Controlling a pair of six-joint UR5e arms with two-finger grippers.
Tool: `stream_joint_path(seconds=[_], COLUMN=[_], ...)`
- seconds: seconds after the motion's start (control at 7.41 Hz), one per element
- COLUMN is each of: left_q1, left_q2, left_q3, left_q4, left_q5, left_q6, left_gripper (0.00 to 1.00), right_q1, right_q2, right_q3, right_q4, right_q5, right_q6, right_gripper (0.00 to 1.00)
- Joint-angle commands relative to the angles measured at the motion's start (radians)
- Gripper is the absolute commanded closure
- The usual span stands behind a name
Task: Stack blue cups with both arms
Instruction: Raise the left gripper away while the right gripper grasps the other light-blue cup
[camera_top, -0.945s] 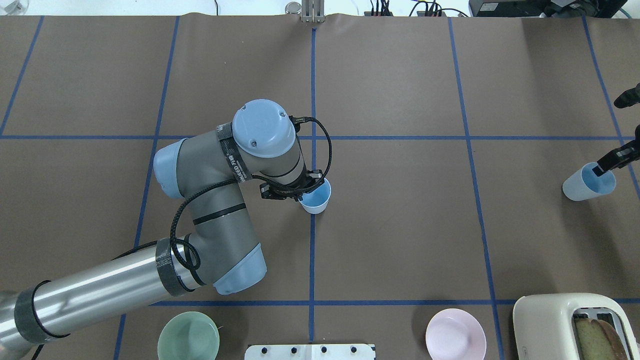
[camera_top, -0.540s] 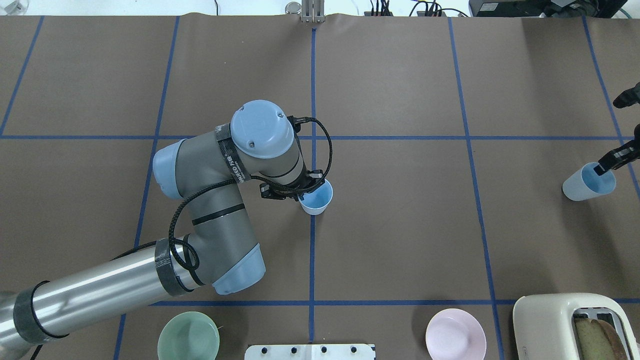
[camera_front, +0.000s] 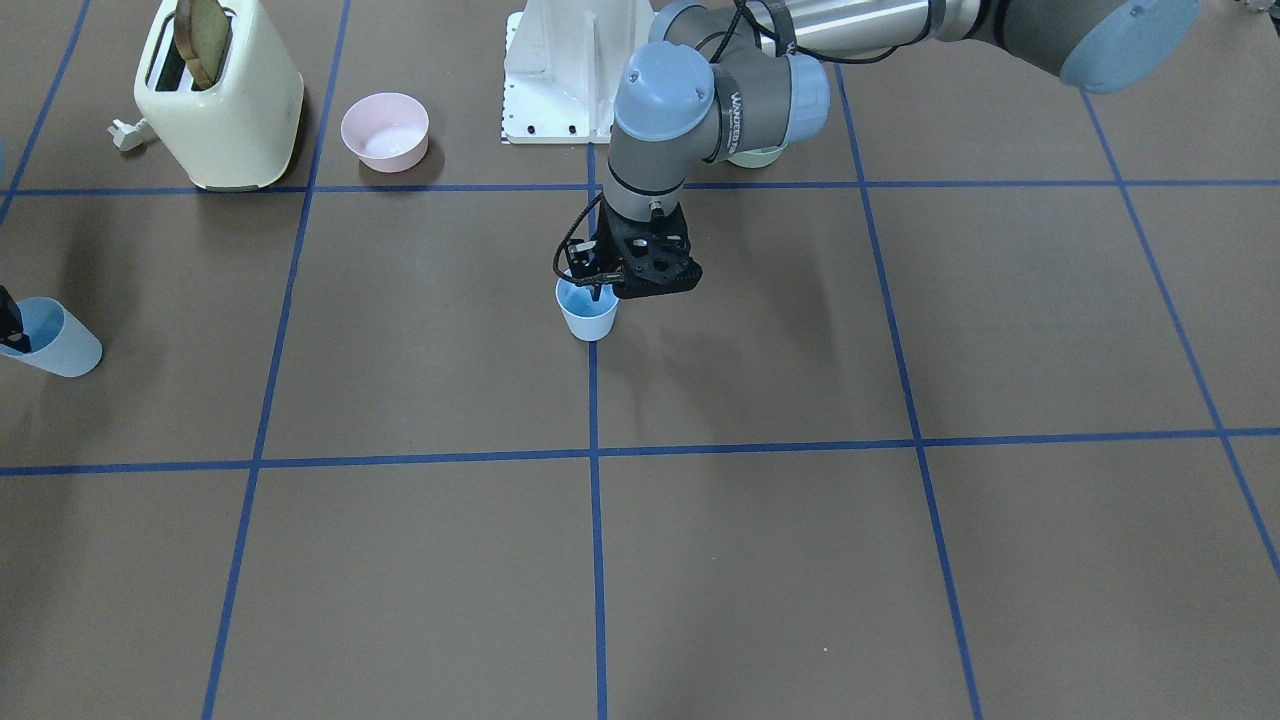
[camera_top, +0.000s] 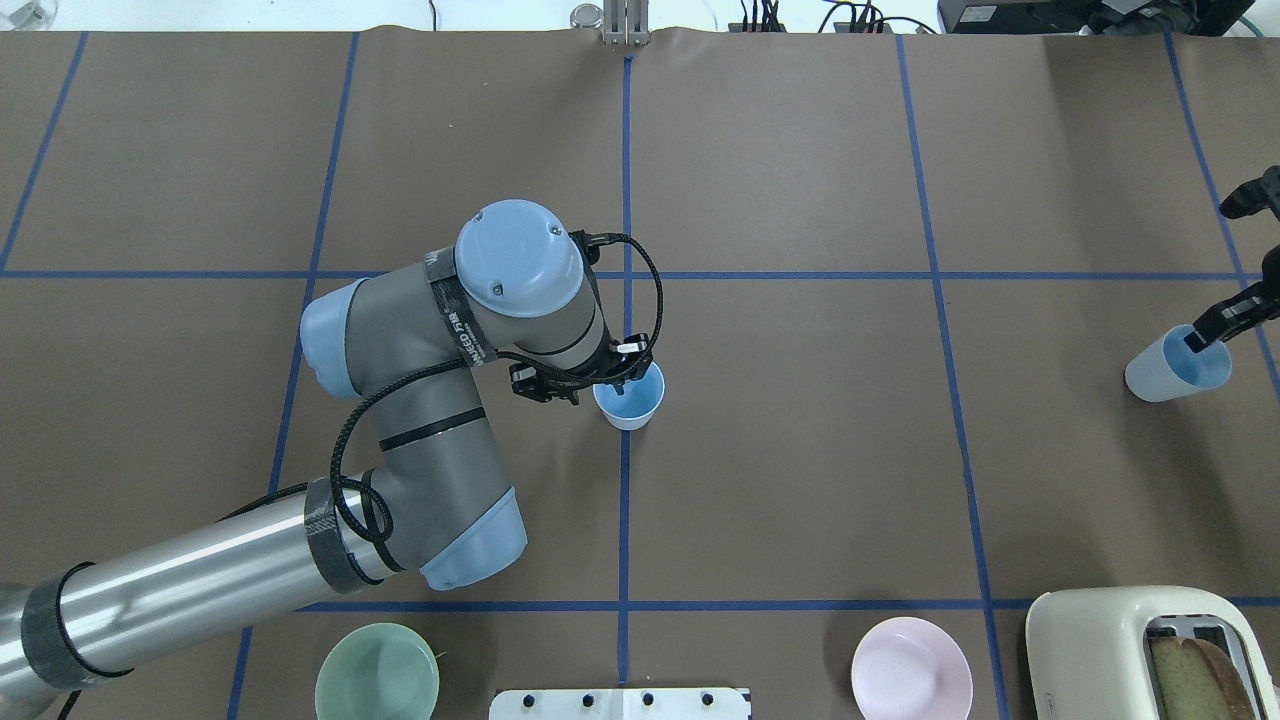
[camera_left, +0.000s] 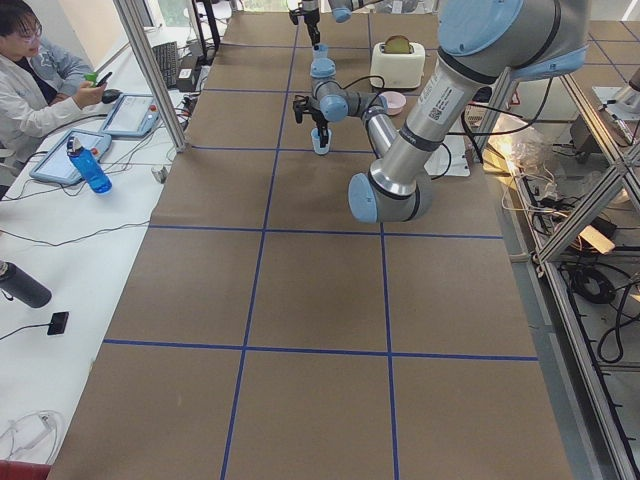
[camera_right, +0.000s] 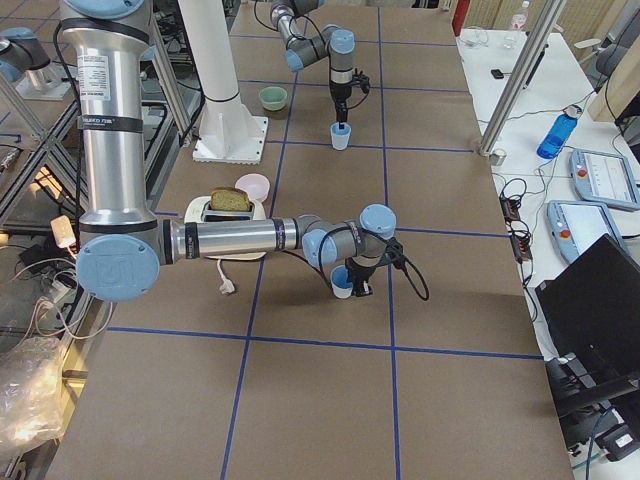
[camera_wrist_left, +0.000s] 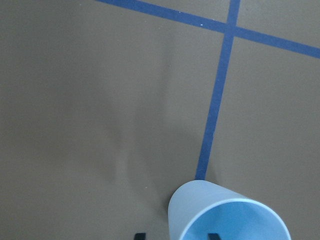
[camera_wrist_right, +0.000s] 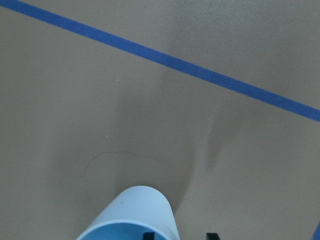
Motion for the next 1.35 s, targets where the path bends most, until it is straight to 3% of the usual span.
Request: stream_joint_path(seconds=[0.0, 0.27, 0.54, 0.94, 1.21], left_q1=[-0.019, -0.051, -0.095, -0.178, -0.226], left_q2=[0.003, 0.019, 0.04, 0.092, 0.147], left_q3=[-0.029, -0.061, -0.079, -0.111, -0.139], left_q4=[0.008, 0.013, 0.013, 0.028, 0.05], left_q5=[-0.009, -0.031, -0.096, -0.168, -0.17], left_q6=[0.05, 0.055, 0.093, 0.165, 0.287], left_gripper=[0.2, 0.16, 0.15, 0.14, 0.13], right_q1=[-0.004, -0.002, -0.001, 0.025, 0.045], right_q2=[0.001, -0.003, -0.003, 0.001, 0.032], right_q3=[0.0, 0.007, 0.007, 0.067, 0.192], right_q4=[0.0, 0.0, 0.0, -0.026, -0.2], right_q5=[-0.001, -0.003, -0.003, 0.006, 0.01], right_q6=[0.0, -0.009, -0.011, -0.009, -0.009], right_gripper=[0.62, 0.87, 0.99, 1.0, 1.0])
